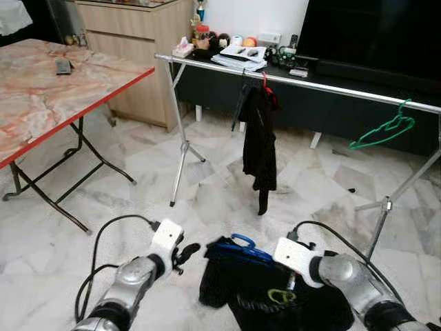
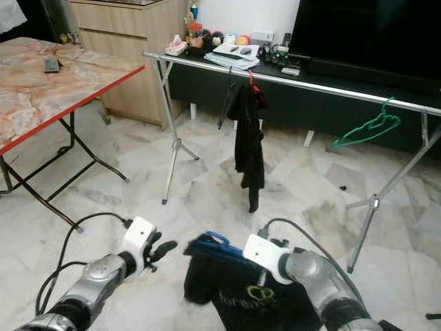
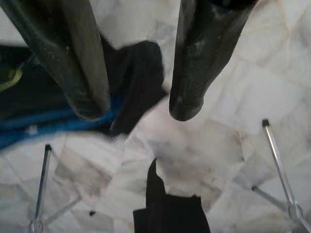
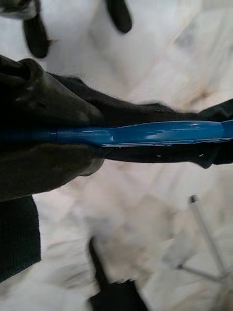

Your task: Hang hanger

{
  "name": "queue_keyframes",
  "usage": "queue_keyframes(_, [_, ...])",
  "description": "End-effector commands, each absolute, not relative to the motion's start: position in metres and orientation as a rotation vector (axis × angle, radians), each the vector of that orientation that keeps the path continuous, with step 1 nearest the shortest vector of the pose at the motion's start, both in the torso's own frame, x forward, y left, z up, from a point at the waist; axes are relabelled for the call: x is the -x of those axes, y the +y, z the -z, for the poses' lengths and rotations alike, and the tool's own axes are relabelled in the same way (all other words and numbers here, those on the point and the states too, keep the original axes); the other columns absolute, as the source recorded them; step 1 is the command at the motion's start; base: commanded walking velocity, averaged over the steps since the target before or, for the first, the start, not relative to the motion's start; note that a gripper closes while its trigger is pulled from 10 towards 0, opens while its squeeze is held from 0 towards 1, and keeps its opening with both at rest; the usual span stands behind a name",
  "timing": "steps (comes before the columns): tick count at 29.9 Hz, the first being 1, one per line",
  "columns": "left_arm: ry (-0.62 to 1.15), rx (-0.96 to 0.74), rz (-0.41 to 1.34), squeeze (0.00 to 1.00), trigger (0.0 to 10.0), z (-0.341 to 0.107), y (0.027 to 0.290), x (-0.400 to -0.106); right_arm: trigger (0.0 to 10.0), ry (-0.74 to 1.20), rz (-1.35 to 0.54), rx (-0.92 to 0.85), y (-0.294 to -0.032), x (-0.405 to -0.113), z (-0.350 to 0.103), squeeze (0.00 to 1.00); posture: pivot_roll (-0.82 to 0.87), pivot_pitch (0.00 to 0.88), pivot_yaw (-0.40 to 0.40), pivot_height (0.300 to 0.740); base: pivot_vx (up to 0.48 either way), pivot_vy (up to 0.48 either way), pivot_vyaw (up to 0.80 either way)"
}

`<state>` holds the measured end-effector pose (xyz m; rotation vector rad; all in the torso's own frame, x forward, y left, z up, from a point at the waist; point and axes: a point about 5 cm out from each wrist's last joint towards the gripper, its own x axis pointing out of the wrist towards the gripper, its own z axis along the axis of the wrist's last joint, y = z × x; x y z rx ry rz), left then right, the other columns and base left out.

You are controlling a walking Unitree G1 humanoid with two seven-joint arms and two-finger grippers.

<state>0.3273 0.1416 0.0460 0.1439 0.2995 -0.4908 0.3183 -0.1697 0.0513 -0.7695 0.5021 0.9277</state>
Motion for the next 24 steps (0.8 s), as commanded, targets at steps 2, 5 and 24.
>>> queue_keyframes(2, [0.309,-0.119,0.436,0.00,10.0,-0.048,0.145,-0.331,10.0,0.461,-0.983,0.753,-0.167,-0.319,-0.058,0.00,0.00,0.057,-0.048,0.740,0.000,0.000,0.00])
queue_keyframes(5, [0.329,-0.128,0.383,0.00,10.0,-0.048,0.147,-0.334,10.0,0.429,-1.042,0.735,-0.164,-0.318,-0.063,0.00,-0.01,0.056,-0.045,0.740,0.000,0.000,0.00])
queue_keyframes(24, [0.334,-0.225,0.456,0.00,10.0,-0.046,0.149,-0.331,10.0,0.384,-1.041,0.779,-0.168,-0.324,-0.071,0.00,0.00,0.047,-0.040,0.740,0.000,0.000,0.00])
